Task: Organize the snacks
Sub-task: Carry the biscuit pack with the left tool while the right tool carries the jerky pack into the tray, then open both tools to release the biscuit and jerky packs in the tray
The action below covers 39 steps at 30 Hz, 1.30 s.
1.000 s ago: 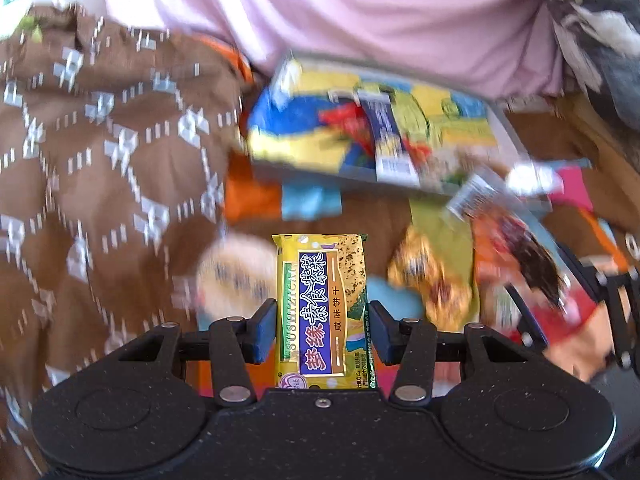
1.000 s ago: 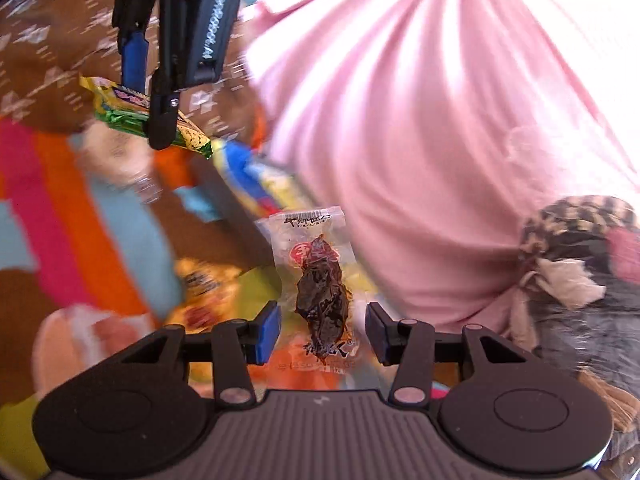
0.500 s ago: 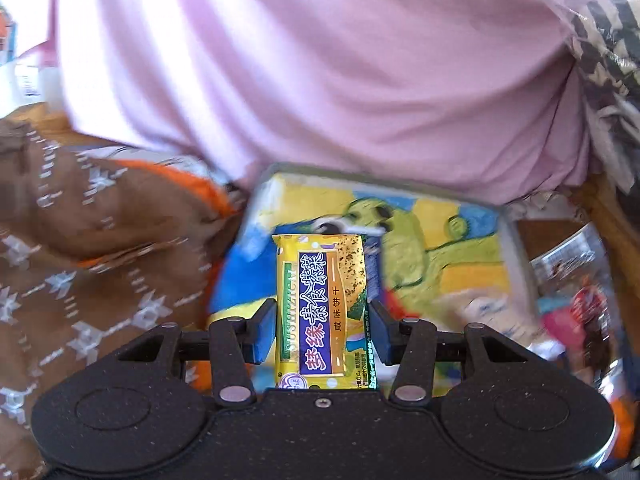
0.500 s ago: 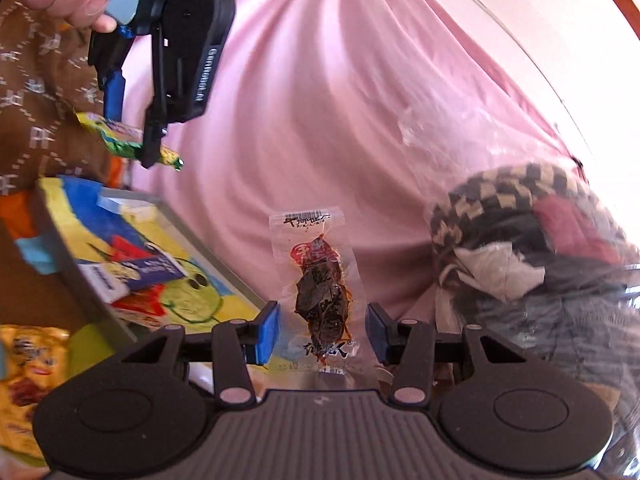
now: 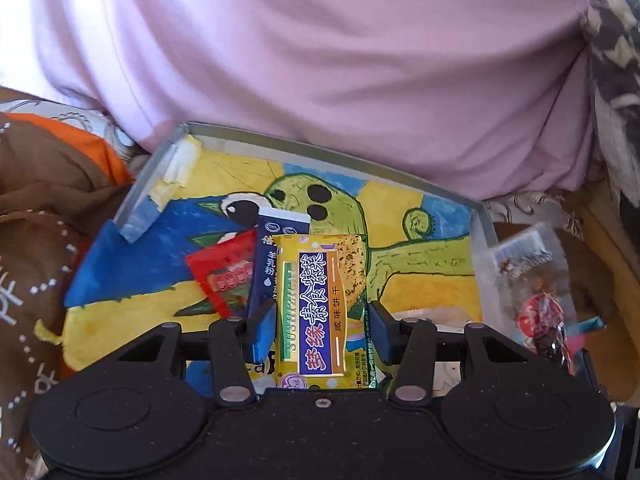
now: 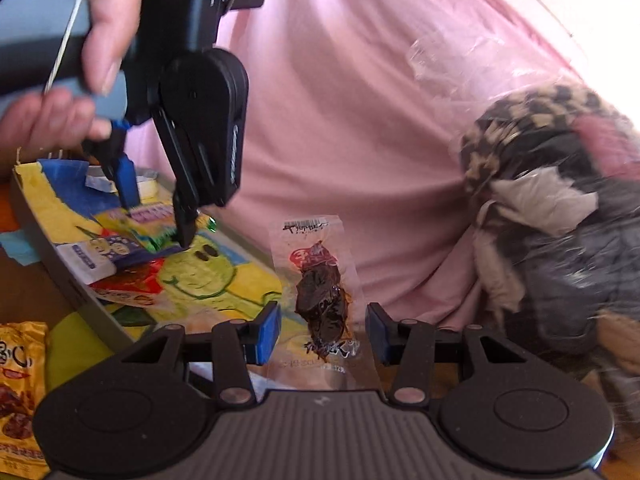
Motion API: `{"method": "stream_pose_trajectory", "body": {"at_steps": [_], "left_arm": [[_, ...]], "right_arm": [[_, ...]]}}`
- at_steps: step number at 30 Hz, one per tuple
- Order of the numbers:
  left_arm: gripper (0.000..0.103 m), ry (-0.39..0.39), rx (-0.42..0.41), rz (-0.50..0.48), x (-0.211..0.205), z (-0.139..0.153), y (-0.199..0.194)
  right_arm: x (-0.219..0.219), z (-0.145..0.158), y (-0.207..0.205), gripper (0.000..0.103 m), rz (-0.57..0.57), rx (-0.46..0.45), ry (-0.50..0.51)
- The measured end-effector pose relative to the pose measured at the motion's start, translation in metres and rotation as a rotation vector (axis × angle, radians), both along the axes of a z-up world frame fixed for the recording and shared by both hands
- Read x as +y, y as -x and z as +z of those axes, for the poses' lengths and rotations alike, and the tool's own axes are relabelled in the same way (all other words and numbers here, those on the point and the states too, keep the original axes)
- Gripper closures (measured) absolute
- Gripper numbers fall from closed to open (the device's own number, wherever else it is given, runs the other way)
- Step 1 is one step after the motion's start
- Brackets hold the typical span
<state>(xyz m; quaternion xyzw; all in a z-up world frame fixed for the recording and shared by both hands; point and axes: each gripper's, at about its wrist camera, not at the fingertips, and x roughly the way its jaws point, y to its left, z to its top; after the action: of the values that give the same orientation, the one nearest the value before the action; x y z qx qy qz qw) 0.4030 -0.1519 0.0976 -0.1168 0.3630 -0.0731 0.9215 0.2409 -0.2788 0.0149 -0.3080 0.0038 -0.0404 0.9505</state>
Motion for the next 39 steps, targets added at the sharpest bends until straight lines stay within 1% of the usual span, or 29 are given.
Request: {"method": "stream_pose_trajectory", "body": {"at_steps": [3,5,7,9,16,20,21,23,24,25,28,32,34,37,39], "left_arm": [[0.053,-0.056,-0.031,-0.036,-0.002,-0.01,-0.004],[0.053,-0.072,-0.028,-0.047,-0.001,-0.017,-0.006],[0.053,-0.065,-0.016,-0.04,0.003,-0.023,-0.008],[0.053,-0.066,-0.02,-0.036,0.004,-0.025,-0.009],[0.053,-0.07,-0.031,-0.028,0.005,-0.026,-0.013],[0.053,-0.074,-0.031,-0.029,0.004,-0.025,-0.014],[0.051,-0.071,-0.033,-0.028,0.004,-0.024,-0.014],[0.041,-0.078,-0.041,-0.027,0.004,-0.023,-0.012],[0.033,-0.082,-0.043,-0.026,0.003,-0.023,-0.011],[0.029,-0.085,-0.046,-0.022,0.003,-0.023,-0.009],[0.021,-0.087,-0.048,-0.016,0.004,-0.023,-0.004],[0.017,-0.085,-0.068,0.005,0.009,-0.017,0.003],[0.013,-0.089,-0.087,0.018,0.012,-0.011,0.01],[0.008,-0.114,-0.113,0.035,0.017,-0.003,0.024],[0.006,-0.114,-0.126,0.034,0.021,0.003,0.035]], "right_arm": [[0.001,-0.001,-0.004,0.052,0.024,0.026,-0.019],[0.001,-0.001,-0.006,0.052,0.032,0.038,-0.032],[0.001,-0.002,-0.008,0.052,0.04,0.048,-0.039],[0.002,-0.003,-0.01,0.051,0.044,0.059,-0.043],[0.002,-0.004,-0.013,0.052,0.05,0.066,-0.038],[0.005,-0.006,-0.011,0.051,0.05,0.063,-0.029],[0.005,-0.006,-0.011,0.048,0.05,0.062,-0.029],[0.005,-0.006,-0.01,0.041,0.045,0.053,-0.026],[0.005,-0.005,-0.01,0.035,0.044,0.049,-0.025],[0.006,-0.005,-0.009,0.029,0.044,0.044,-0.024],[0.005,-0.003,-0.006,0.017,0.047,0.021,-0.013],[0.008,0.0,-0.001,0.01,0.047,-0.001,0.008],[0.01,0.003,0.005,0.004,0.049,-0.016,0.015],[0.014,0.006,0.014,0.001,0.062,-0.044,0.039],[0.017,0.009,0.021,0.0,0.071,-0.058,0.053]]}}
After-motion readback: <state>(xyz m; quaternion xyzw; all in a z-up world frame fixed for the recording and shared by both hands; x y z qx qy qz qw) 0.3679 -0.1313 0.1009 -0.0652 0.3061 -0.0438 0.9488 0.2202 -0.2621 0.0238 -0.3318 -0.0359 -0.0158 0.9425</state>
